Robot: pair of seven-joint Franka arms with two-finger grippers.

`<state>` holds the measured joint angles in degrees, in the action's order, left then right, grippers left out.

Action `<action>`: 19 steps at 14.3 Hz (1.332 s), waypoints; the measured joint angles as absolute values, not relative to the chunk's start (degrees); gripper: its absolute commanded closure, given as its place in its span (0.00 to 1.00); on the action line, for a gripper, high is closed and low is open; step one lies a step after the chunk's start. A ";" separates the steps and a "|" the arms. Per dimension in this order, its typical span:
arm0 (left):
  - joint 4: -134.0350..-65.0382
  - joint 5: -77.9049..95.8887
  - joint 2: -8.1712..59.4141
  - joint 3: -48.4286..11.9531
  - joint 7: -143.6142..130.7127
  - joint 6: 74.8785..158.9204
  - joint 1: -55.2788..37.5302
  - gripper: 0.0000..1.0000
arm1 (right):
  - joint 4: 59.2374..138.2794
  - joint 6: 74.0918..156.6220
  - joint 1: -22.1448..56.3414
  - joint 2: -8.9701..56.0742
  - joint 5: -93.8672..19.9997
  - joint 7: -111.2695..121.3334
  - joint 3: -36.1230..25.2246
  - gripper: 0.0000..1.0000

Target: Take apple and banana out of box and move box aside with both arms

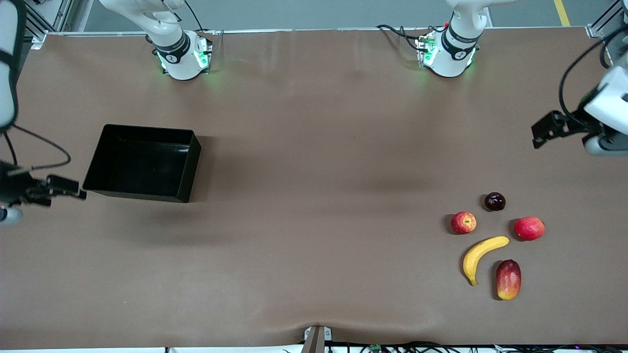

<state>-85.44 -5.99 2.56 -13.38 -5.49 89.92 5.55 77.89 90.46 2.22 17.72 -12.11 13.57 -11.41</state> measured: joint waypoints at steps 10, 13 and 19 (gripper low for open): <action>-90.90 -3.30 -3.77 -10.71 -1.94 89.52 4.16 0.00 | 84.92 77.12 5.20 -3.09 -1.78 10.34 -11.40 0.00; -91.09 -2.63 -3.77 -10.70 -1.83 89.52 4.33 0.00 | 85.79 78.85 5.19 -2.97 -1.78 10.08 -11.68 0.00; -91.40 0.88 -3.77 -10.69 -1.85 89.00 4.36 0.00 | 85.75 79.66 5.61 -2.76 -1.61 10.08 -11.35 0.00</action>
<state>-91.40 0.88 -3.77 -10.69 -1.85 89.00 4.36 85.75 79.66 5.61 -2.76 -1.61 10.08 -11.35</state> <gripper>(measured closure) 0.000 0.000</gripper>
